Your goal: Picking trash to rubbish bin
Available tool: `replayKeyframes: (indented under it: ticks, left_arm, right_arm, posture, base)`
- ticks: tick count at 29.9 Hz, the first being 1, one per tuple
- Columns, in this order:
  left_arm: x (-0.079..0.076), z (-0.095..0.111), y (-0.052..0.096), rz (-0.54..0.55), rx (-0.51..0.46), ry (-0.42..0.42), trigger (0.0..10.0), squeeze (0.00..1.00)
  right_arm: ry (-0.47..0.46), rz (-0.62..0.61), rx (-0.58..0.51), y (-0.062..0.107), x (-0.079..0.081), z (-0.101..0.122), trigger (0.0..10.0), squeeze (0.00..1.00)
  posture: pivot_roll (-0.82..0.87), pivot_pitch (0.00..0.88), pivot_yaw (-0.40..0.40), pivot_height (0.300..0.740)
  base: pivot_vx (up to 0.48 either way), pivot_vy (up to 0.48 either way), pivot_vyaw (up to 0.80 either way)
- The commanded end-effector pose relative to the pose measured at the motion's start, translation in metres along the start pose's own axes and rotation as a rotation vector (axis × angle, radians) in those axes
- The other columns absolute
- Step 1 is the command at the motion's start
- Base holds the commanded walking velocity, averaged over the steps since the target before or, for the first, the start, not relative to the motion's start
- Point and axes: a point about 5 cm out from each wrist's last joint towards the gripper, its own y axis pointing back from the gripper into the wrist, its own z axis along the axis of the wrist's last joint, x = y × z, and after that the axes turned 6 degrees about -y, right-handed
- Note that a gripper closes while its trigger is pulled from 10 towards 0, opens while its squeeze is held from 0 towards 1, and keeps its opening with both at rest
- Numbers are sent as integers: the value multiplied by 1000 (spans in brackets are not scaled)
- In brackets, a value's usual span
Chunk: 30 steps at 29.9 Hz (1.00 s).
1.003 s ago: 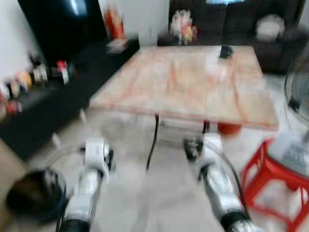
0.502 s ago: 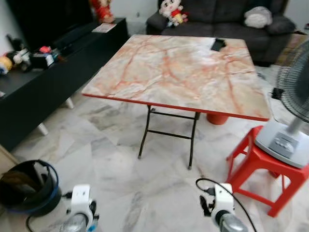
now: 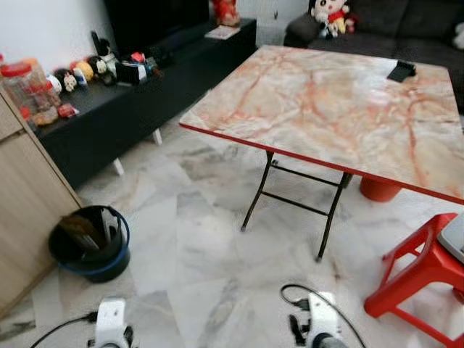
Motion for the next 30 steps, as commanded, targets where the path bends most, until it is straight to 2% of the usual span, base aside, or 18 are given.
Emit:
replayKeyframes:
  ticks: [1, 13, 20, 26, 30]
  left_arm:
    - [2, -5, 2, 3, 6, -15, 10000, 0]
    - [6, -13, 4, 24, 25, -7, 10000, 0]
    - [11, -13, 5, 55, 19, 10, 10000, 0]
    - [12, -14, 5, 70, 34, 10, 10000, 0]
    - [10, -16, 5, 75, 44, 14, 10000, 0]
  right_arm:
    - [7, -10, 0, 0, -4, 0, 10000, 0]
    - [30, 8, -13, -1, 1, 6, 10000, 0]
    - [62, 14, 11, 0, -2, -1, 10000, 0]
    - [57, 9, 11, 0, -3, 0, 10000, 0]
    - [22, 2, -3, -1, -6, 7, 10000, 0]
  posture:
    - [54, 78, 71, 740]
    - [44, 108, 63, 740]
    - [52, 102, 50, 740]
    - [59, 84, 49, 740]
    - [52, 59, 48, 740]
  base:
    - [0, 0, 750]
    - [0, 0, 582]
    - [0, 0, 510]
    - [0, 0, 480]
    - [0, 0, 0]
